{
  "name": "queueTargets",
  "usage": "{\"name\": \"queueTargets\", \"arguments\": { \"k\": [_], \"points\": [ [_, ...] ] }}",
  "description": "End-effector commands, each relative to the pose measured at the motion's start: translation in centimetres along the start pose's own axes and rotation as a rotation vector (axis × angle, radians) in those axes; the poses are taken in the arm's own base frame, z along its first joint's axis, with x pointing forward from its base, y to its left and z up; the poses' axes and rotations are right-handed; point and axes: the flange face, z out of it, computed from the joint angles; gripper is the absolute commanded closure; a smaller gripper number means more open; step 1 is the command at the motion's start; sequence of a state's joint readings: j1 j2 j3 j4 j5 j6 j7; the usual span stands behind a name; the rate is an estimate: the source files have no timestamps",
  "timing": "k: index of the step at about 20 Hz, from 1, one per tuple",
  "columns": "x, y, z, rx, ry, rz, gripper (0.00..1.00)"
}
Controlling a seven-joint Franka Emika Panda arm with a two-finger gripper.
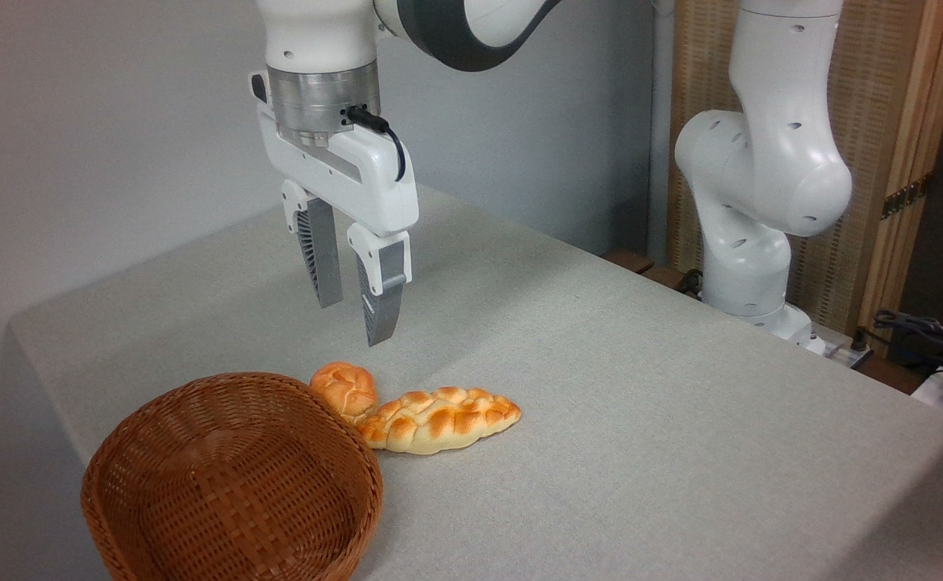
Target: Put bread into the basket
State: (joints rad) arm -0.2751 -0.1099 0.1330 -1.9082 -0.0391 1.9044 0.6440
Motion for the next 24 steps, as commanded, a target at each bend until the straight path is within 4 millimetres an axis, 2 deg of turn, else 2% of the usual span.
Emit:
{"name": "queueTargets", "arguments": {
  "k": [1, 10, 16, 21, 24],
  "points": [
    [-0.2, 0.0, -0.7, -0.022, 0.003, 0.011, 0.0],
    [-0.4, 0.0, -0.5, -0.028, -0.01, 0.015, 0.0],
    [1.3, 2.0, 2.4, -0.05, -0.04, 0.067, 0.0],
    [1.0, 2.3, 5.0, -0.05, -0.039, 0.124, 0.0],
    [1.7, 2.8, 6.8, -0.043, -0.034, 0.138, 0.0]
  ]
}}
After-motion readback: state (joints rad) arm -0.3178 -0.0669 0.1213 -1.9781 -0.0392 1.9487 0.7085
